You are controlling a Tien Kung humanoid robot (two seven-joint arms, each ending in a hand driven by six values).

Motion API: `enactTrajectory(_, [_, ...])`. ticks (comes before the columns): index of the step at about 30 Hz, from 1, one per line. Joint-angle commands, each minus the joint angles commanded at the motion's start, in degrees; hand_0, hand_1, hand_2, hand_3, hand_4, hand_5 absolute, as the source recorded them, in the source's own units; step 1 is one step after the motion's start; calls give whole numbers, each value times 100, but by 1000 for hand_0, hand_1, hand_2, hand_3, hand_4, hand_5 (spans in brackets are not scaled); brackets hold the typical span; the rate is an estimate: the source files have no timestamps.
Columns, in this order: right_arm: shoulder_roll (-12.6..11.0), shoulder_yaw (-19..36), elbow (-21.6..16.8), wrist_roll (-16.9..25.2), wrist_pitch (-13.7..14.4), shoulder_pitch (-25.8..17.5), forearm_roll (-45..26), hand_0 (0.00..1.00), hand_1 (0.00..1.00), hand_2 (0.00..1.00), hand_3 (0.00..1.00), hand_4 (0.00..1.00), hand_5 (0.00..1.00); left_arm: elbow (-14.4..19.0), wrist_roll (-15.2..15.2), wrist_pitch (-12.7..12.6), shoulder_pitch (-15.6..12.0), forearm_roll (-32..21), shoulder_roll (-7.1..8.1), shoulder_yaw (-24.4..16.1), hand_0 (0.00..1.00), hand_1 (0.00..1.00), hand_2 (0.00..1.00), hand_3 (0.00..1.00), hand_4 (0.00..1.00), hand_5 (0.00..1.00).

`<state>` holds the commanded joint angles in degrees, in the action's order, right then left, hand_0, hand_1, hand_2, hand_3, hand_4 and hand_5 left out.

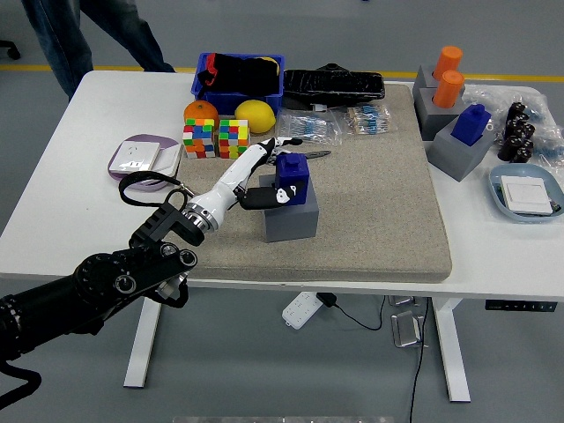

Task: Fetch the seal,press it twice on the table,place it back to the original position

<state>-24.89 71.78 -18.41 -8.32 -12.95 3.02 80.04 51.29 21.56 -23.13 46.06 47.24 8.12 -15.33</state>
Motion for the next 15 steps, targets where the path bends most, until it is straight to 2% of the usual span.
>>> enactTrajectory(15, [7,25,-4,3,-3,-3,6,830,738,732,707,805,590,-143,58,-43,0,-65,-44,98,836,533,464,840,576,2])
